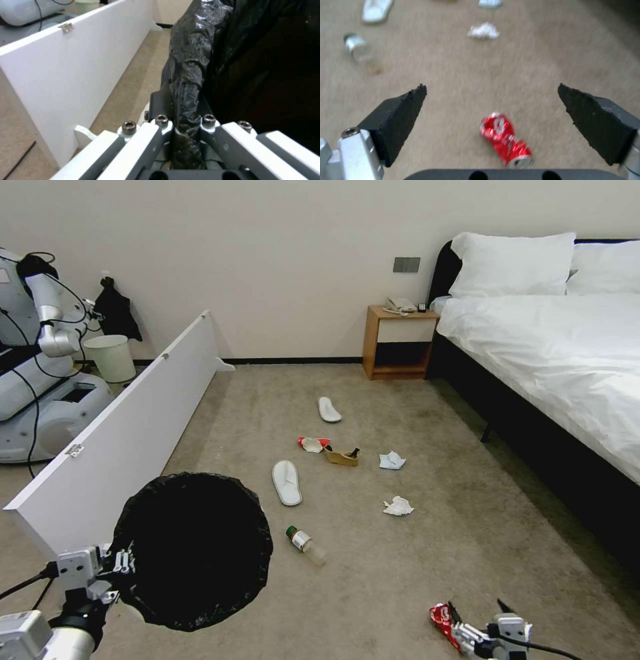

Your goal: Pick up the trash bin, then pick up the garbage from the floor and place it into the trash bin.

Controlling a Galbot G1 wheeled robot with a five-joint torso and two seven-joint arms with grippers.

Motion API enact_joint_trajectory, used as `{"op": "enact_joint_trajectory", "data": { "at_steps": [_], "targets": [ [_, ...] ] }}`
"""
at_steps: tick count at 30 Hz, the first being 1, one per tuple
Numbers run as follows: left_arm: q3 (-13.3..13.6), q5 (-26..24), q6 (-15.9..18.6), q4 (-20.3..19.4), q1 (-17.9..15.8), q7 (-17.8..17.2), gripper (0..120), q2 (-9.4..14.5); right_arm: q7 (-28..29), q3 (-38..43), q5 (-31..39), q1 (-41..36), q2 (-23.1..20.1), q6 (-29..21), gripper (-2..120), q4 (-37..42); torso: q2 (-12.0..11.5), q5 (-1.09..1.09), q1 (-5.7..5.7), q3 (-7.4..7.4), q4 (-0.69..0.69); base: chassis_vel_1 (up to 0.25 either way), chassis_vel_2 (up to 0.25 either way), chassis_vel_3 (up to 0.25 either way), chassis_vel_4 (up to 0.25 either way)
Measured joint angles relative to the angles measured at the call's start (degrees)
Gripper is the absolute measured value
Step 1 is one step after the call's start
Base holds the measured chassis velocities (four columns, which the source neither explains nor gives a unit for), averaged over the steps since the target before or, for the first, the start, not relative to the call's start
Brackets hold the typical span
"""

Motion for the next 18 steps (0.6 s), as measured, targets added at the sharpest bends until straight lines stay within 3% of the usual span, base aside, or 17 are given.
{"op": "enact_joint_trajectory", "data": {
  "at_steps": [7, 18],
  "targets": [
    [-2.66, -0.99, 0.30, -0.92, 1.26, -0.01, 2, -0.46, 1.15, -4.38, 0.30, 3.97, -1.76, -2.37, 100, -7.74, 0.00, 0.00, 0.00, 0.00, -0.01, 0.000, 0.000, 0.000, 0.000],
    [-3.21, -0.77, 0.47, -1.73, 1.81, -0.02, 2, -1.98, 1.73, -5.52, -1.42, 9.07, -2.49, -2.58, 100, -14.85, 0.00, 0.00, 0.00, 0.00, -0.01, 0.000, 0.000, 0.000, 0.000]
  ]
}}
